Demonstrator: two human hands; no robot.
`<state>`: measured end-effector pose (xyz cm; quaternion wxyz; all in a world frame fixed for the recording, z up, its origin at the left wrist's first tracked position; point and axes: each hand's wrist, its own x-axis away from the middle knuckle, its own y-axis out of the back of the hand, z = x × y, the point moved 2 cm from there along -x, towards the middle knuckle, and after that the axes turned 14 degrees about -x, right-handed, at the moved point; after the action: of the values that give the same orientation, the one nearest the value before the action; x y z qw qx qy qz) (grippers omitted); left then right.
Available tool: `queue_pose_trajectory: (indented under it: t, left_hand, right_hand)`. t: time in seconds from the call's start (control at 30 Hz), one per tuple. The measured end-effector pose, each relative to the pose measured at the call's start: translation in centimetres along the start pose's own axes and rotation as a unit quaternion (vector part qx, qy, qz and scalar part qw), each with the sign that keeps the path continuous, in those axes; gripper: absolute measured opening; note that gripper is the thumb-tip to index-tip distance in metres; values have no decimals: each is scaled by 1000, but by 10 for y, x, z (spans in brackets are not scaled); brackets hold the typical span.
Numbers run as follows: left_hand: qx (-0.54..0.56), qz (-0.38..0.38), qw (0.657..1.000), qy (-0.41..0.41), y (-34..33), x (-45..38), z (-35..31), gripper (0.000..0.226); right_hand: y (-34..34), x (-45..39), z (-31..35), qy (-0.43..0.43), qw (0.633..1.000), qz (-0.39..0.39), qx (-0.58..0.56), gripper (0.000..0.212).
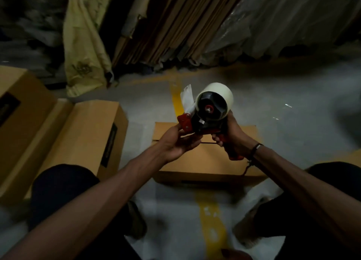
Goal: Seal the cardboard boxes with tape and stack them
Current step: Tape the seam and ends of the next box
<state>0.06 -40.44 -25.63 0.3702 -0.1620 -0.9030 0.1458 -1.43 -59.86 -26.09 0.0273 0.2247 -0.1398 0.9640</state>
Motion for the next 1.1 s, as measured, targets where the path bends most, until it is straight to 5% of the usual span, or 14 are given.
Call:
queue_pose_trajectory:
  t: [0.17, 0.43, 0.5, 0.63, 0.87, 1.1]
  left_hand:
    - [74, 10, 997, 2, 6, 17, -2, 26]
    - [257, 76, 963, 17, 22, 22, 5, 50]
    - [205, 69, 976, 21, 22, 23, 4, 53]
    - [6, -41, 999, 21, 25, 25, 10, 21]
    - [-43, -182, 982, 20, 54, 12, 10, 13]
    - [-271, -311, 906, -93, 109, -20, 5, 13]
  right_hand:
    - [-15, 5, 3, 0, 1000, 12, 2, 95]
    - [-20, 13, 5, 15, 1000, 20, 0, 88]
    - [-22, 16, 7, 22, 1000, 17, 5, 87]
    - [-25, 22, 1, 25, 999, 22, 22, 87]
    - [-29, 12, -22, 18, 997, 23, 70, 94]
    - [-54, -28, -38, 30, 988, 42, 147, 95]
